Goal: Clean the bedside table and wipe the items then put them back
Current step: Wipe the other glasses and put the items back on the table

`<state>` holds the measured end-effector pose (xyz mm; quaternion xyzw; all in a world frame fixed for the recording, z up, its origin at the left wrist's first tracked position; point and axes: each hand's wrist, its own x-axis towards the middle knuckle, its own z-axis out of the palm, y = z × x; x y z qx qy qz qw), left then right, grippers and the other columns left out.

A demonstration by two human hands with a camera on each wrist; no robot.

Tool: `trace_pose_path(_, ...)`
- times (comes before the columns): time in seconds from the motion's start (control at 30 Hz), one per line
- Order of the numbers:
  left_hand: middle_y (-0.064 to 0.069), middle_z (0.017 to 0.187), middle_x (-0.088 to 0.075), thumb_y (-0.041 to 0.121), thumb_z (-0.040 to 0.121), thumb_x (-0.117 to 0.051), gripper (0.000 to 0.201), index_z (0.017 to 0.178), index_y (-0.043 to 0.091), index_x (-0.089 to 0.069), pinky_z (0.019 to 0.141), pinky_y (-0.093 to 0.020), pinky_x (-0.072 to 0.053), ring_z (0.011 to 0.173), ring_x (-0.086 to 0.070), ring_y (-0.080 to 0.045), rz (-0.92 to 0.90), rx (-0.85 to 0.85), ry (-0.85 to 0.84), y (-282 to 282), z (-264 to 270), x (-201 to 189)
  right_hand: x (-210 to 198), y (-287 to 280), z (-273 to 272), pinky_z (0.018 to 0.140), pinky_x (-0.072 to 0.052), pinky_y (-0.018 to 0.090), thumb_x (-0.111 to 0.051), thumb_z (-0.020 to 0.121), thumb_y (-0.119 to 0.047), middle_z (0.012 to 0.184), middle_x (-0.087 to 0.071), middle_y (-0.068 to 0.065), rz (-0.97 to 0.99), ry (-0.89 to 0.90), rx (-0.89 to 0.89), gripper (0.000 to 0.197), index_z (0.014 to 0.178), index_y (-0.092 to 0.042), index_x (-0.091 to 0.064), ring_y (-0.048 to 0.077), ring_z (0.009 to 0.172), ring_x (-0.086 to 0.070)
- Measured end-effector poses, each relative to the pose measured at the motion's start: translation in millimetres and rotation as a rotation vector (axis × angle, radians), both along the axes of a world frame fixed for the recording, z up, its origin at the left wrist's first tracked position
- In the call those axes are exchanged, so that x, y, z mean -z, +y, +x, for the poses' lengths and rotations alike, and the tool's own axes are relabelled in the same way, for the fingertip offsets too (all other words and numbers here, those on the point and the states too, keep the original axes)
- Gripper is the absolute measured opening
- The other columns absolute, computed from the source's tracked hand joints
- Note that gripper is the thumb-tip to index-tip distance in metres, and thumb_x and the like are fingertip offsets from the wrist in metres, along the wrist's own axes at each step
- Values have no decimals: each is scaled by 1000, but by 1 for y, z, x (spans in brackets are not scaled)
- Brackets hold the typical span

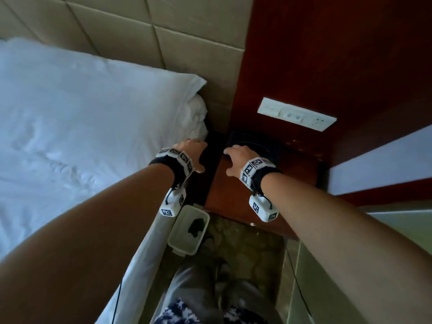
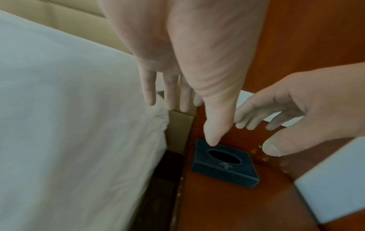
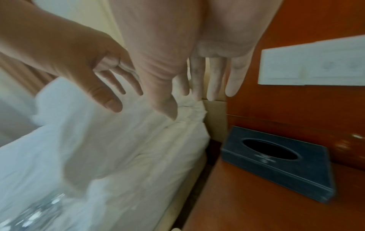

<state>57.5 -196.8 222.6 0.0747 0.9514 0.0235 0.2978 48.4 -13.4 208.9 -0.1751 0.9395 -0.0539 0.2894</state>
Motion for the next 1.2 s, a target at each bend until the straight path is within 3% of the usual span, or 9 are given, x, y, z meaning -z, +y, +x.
trace_pose_path(0.17,-5,148,-41,43,80,-75,84,149,21,-33,101,-43,-42,133,-43,-29,-35,-177,2,-45,79,-23,-25,-49,38,96,-48,43,-70,81,-34,135,-50,5,-32,22,-161,61,137,-20,-49,30,123,-50)
trace_pose_path(0.27,-1,144,-47,45,81,-74,81,148,24,-34,98,-41,-46,128,-50,-27,-34,-294,-1,-71,135,-26,-38,-80,70,93,-49,39,-69,80,-33,130,-54,8,-51,53,-271,55,131,-19,-54,31,118,-54)
trace_pose_path(0.4,3,141,-51,44,82,-72,75,146,27,-38,96,-41,-49,123,-54,-25,-30,-460,14,-107,209,-35,-52,-129,115,88,-49,33,-67,79,-28,131,-57,4,-58,74,-403,56,133,-24,-54,29,112,-59)
trace_pose_path(0.6,-1,139,-54,45,79,-75,73,143,24,-44,100,-41,-47,123,-54,-25,-35,-688,17,-177,309,-46,-71,-211,180,90,-48,36,-67,83,-30,134,-56,4,-67,67,-637,57,137,-23,-51,28,114,-58)
trace_pose_path(0.7,-1,133,-58,43,78,-77,68,138,23,-51,97,-38,-49,117,-59,-26,-27,-789,38,-207,354,-45,-67,-250,208,88,-50,35,-65,84,-29,135,-55,3,-71,40,-721,56,138,-23,-50,27,112,-59)
trace_pose_path(0.9,-3,128,-63,38,84,-72,61,139,23,-49,93,-36,-50,113,-61,-25,-11,-925,29,-278,416,-25,-47,-328,257,88,-52,34,-64,85,-27,129,-61,4,-48,-4,-821,49,133,-24,-55,26,108,-62)
trace_pose_path(1.0,-4,134,-58,36,85,-72,62,140,21,-49,98,-37,-47,119,-57,-26,9,-949,27,-321,433,-13,-34,-368,274,83,-52,32,-63,84,-28,124,-63,6,-20,-14,-830,47,130,-26,-56,27,102,-63)
trace_pose_path(1.2,-3,136,-56,32,84,-73,62,140,22,-48,99,-39,-46,122,-55,-26,55,-947,-16,-403,461,21,-6,-444,302,86,-55,37,-61,85,-30,121,-63,5,64,-65,-811,41,125,-23,-59,27,100,-63)
